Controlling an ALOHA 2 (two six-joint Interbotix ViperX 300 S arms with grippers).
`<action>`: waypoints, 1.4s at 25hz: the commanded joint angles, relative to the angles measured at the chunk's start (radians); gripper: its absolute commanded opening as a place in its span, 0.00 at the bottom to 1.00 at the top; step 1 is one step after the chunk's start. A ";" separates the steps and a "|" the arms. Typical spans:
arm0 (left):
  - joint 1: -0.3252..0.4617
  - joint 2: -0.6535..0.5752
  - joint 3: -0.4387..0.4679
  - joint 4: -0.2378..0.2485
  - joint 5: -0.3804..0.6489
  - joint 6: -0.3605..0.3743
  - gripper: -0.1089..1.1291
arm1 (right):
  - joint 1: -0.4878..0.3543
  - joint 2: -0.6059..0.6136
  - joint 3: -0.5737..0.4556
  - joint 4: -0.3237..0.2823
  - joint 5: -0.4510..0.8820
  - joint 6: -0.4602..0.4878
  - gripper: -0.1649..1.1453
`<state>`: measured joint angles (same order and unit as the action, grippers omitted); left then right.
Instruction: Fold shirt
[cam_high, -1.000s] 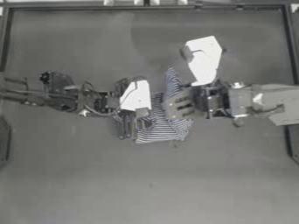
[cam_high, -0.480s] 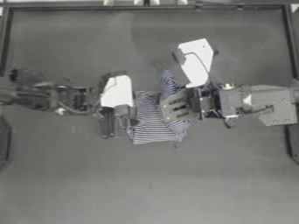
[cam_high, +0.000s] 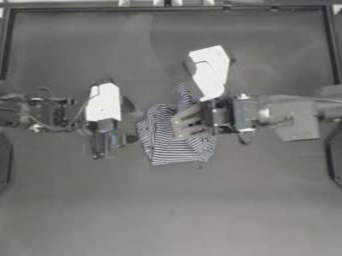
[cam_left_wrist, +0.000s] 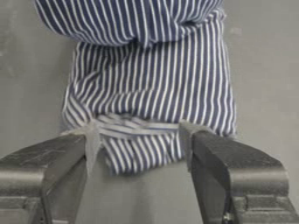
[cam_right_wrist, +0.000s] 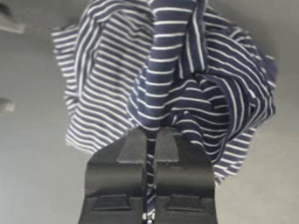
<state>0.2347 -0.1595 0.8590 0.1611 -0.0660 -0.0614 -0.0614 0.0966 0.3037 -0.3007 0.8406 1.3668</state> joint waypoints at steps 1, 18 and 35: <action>0.006 -0.095 0.026 -0.003 -0.006 -0.005 0.82 | -0.002 0.020 -0.086 0.034 0.034 -0.041 0.16; 0.034 -0.166 0.124 -0.028 -0.006 -0.009 0.82 | 0.017 0.210 -0.278 0.081 0.061 -0.100 0.20; 0.051 -0.169 0.141 -0.049 -0.005 -0.009 0.82 | 0.083 0.216 -0.385 0.003 0.110 -0.164 0.85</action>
<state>0.2823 -0.2869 1.0078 0.1150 -0.0660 -0.0690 0.0107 0.3590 -0.0460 -0.2777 0.9373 1.1996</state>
